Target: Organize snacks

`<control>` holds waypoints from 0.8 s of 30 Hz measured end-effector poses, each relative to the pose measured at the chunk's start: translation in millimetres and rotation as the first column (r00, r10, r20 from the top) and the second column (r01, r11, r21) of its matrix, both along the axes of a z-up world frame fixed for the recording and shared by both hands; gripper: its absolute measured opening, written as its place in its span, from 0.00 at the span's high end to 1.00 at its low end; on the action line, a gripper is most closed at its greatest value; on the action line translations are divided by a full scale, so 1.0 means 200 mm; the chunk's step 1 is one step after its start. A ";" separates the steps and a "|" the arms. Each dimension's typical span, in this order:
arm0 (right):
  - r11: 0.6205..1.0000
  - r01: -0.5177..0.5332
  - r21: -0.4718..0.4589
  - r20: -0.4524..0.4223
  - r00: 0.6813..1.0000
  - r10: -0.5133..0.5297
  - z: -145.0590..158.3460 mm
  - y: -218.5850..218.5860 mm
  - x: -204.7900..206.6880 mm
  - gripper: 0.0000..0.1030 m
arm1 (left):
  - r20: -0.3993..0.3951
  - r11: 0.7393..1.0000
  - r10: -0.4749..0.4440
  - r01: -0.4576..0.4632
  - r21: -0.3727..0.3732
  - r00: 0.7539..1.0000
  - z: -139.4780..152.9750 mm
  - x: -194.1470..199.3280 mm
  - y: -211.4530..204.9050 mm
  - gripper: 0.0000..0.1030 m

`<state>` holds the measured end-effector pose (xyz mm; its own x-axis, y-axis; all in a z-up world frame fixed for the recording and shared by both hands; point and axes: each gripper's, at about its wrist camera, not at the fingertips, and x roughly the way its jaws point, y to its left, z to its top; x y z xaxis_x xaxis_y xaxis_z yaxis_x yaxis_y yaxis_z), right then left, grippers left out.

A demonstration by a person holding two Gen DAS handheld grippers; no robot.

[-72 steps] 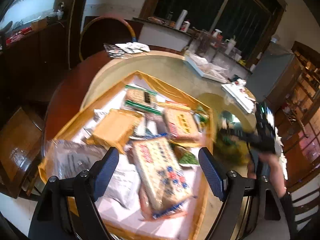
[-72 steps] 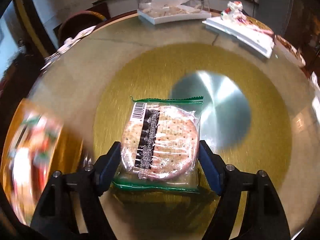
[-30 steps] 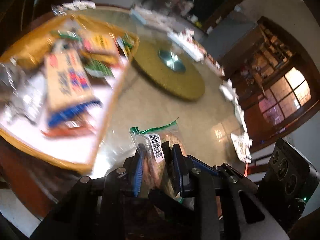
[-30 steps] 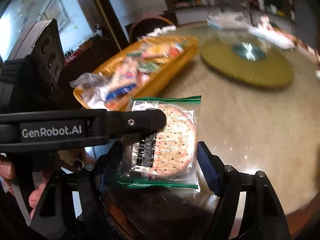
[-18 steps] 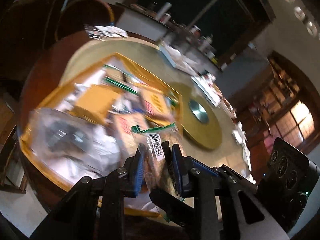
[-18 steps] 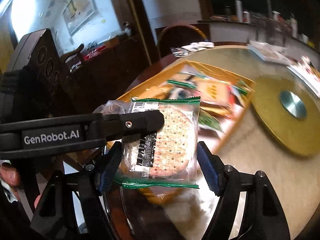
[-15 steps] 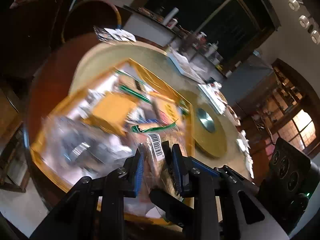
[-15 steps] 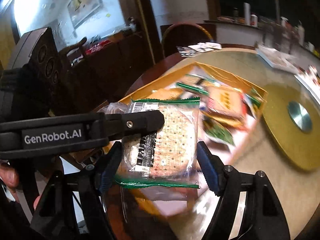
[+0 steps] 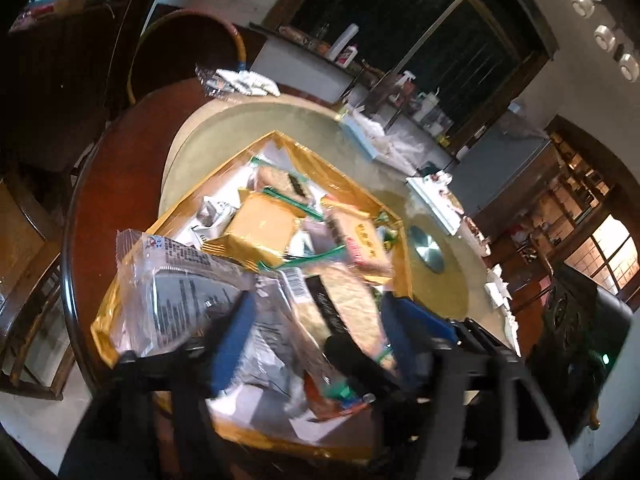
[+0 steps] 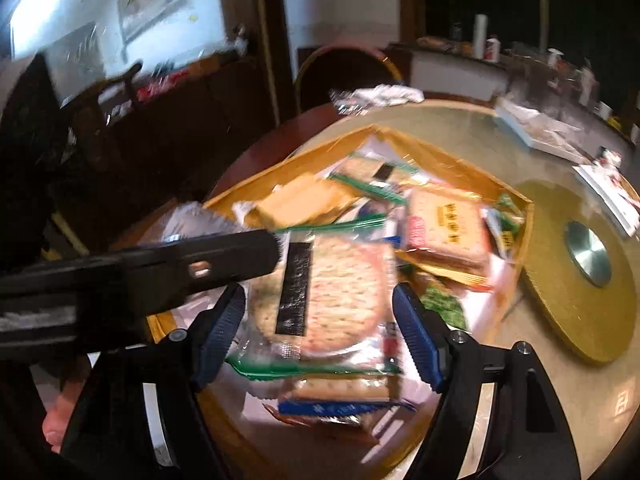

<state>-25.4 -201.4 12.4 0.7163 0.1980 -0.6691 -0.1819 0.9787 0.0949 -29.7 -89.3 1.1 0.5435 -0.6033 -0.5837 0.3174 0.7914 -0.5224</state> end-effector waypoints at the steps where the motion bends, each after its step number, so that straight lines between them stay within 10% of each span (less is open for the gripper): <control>1: 1.000 0.016 0.020 0.013 1.000 -0.016 0.01 -0.03 -0.03 0.18 | 0.018 1.000 0.009 -0.010 0.024 1.000 0.02 -0.03 -0.01 0.21; 7: 0.986 0.120 0.117 0.000 0.993 -0.121 0.04 -0.20 -0.22 0.18 | 0.103 0.979 0.073 -0.091 0.183 0.992 0.08 -0.20 -0.10 0.20; 13: 0.966 0.225 0.126 -0.064 0.974 -0.218 0.03 -0.32 -0.33 0.18 | 0.244 0.902 0.106 -0.196 0.384 0.964 0.14 -0.35 -0.26 0.19; 24: 0.941 0.272 0.203 -0.073 0.962 -0.262 0.09 -0.44 -0.43 0.18 | 0.334 0.853 0.147 -0.291 0.434 0.931 0.31 -0.50 -0.27 0.18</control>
